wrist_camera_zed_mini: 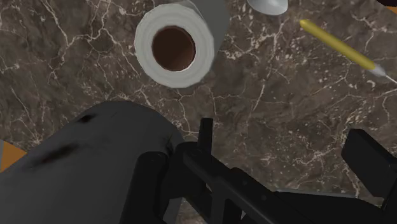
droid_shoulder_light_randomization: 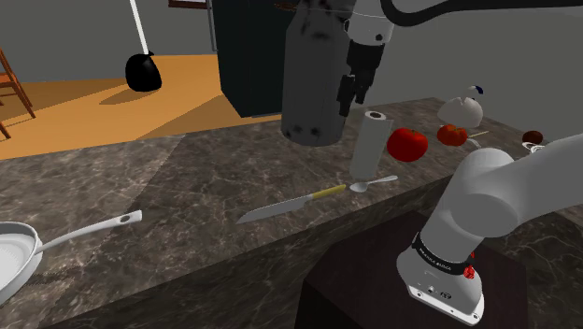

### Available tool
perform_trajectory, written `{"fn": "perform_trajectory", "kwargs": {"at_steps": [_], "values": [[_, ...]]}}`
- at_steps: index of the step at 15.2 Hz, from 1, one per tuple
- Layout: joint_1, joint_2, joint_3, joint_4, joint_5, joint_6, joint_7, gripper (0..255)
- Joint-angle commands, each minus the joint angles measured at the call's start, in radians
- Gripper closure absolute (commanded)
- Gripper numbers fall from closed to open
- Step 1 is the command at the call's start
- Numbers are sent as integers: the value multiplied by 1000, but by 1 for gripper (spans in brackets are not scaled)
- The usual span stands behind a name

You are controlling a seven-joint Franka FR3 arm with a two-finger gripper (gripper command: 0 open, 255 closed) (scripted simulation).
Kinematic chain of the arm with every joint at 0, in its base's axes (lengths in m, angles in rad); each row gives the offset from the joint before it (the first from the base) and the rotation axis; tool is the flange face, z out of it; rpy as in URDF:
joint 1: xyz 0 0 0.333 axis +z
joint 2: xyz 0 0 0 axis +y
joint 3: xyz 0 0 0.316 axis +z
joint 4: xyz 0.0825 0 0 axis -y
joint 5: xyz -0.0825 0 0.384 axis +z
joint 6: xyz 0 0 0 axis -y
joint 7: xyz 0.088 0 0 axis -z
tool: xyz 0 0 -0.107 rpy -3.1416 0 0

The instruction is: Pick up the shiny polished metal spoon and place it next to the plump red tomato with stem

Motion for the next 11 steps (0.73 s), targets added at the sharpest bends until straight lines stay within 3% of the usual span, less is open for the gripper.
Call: {"fn": "perform_trajectory", "kwargs": {"at_steps": [1,11], "values": [[0,0,0,0,0,0,0,0],[-67,140,0,-197,56,111,186,0]]}}
